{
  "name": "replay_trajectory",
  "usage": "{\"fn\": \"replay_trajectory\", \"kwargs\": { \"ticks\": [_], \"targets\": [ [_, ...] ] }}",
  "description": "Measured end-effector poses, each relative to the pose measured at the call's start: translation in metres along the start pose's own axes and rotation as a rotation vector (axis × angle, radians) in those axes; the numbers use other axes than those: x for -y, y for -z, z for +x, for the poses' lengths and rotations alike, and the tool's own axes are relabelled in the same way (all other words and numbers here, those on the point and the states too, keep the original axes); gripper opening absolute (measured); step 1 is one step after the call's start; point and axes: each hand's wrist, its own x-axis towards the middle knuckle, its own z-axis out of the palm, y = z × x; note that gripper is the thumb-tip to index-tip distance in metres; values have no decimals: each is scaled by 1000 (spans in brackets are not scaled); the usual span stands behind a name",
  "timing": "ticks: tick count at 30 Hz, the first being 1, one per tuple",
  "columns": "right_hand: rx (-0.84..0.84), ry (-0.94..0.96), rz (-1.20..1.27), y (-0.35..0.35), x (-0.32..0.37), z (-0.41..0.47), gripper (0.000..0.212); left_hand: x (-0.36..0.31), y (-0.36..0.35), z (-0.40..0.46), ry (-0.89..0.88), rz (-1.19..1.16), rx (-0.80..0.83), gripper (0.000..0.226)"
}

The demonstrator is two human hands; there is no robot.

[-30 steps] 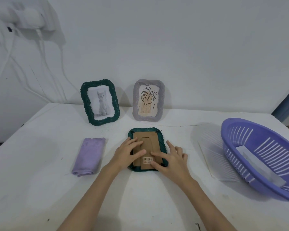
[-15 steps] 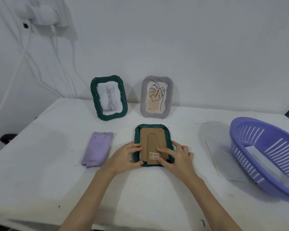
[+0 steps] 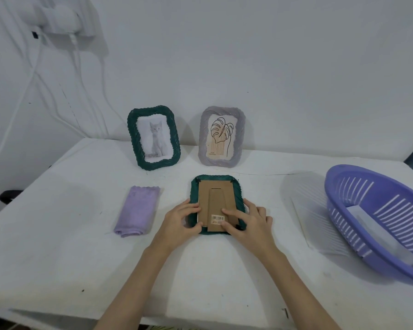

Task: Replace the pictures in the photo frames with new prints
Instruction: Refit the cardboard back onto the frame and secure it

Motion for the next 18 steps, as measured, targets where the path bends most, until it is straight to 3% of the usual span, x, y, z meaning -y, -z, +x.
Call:
{"fn": "replay_trajectory", "kwargs": {
  "ticks": [8,10,12,14,18],
  "targets": [
    [1,-36,49,0,1,-2,39,-8,-6,-1,24,30,-42,40],
    [15,-95,194,3,0,0,49,-12,-8,3,54,91,-120,40],
    [-40,-225,509,10,0,3,48,-15,-10,10,213,149,-191,40],
    [-101,-326,722,16,-1,7,42,-15,-10,16,345,173,-134,45],
    [-43,-387,774,20,-2,10,40,-16,-8,24,343,-48,-79,39]
  ]
}}
